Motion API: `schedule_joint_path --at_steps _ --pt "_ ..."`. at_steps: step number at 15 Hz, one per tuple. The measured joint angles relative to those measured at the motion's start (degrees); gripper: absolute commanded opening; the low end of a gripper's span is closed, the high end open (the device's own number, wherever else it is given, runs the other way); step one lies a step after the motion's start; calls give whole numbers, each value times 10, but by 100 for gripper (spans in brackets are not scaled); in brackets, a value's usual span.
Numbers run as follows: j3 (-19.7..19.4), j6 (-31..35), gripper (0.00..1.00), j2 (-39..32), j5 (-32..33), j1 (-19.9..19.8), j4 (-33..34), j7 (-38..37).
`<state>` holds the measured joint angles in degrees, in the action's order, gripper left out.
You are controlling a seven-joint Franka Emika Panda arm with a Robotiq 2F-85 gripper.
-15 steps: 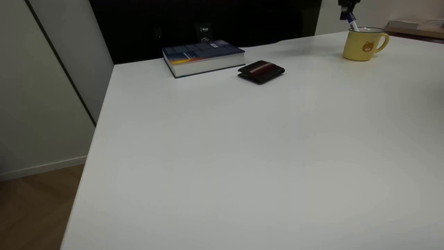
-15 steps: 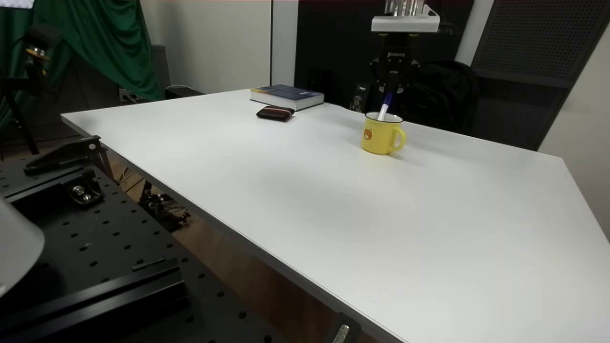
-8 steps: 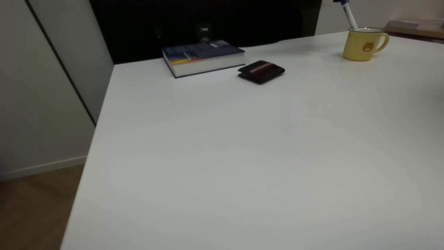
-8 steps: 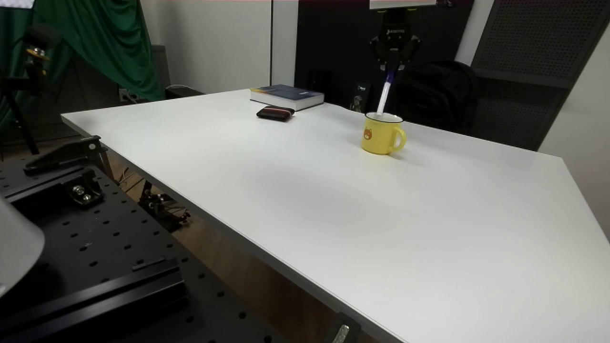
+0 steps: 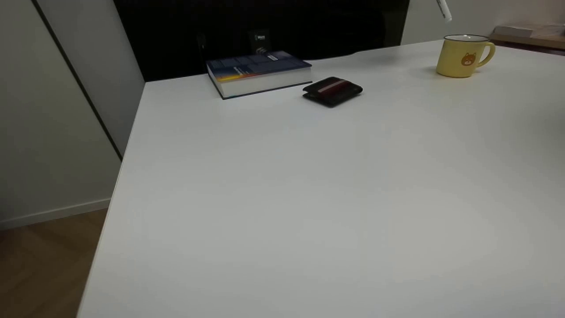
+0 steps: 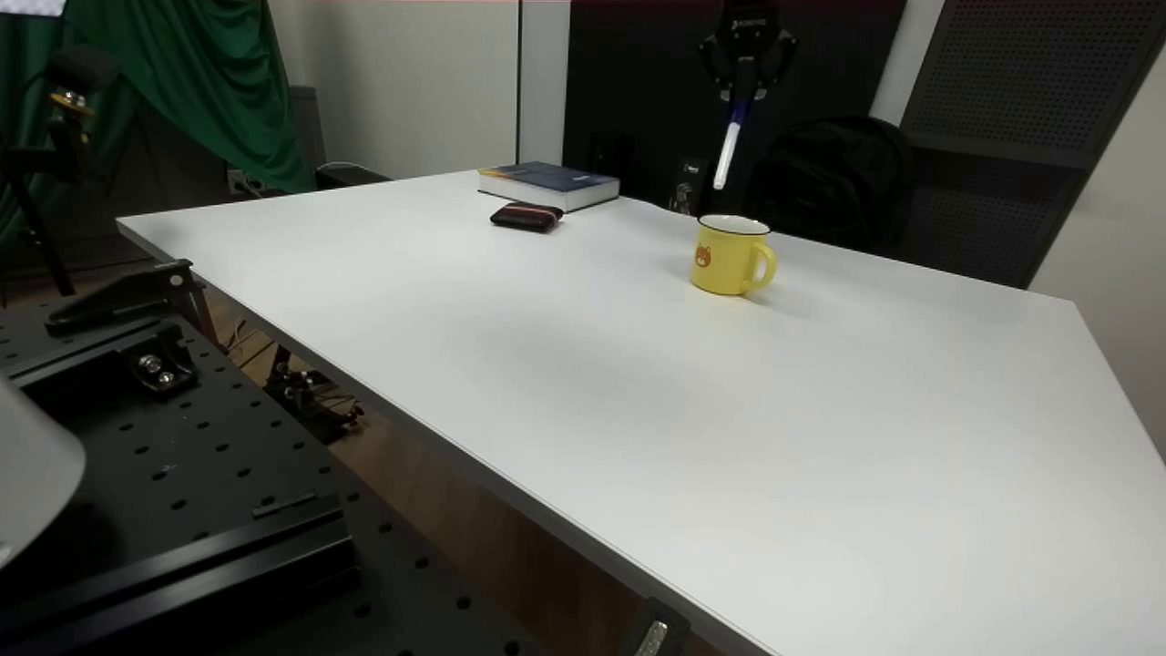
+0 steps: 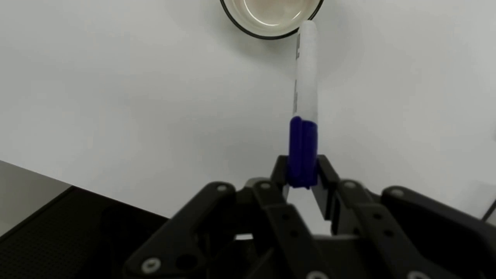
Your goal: Take the marker out of the mug and put it on the table
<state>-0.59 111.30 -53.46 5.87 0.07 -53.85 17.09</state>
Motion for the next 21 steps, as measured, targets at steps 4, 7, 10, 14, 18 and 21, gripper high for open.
schedule_joint_path --at_steps 4,7,10,14,18,21 --pt "6 -32 5 -9 -2 7 1 0" --pt "15 -58 5 -26 -5 8 0 0" --pt "22 -79 5 -43 -6 10 -1 0" --pt "25 -101 5 -62 -6 17 -3 0" --pt "25 -115 5 -78 -6 23 -5 1" --pt "25 -120 5 -90 -6 26 -11 1"
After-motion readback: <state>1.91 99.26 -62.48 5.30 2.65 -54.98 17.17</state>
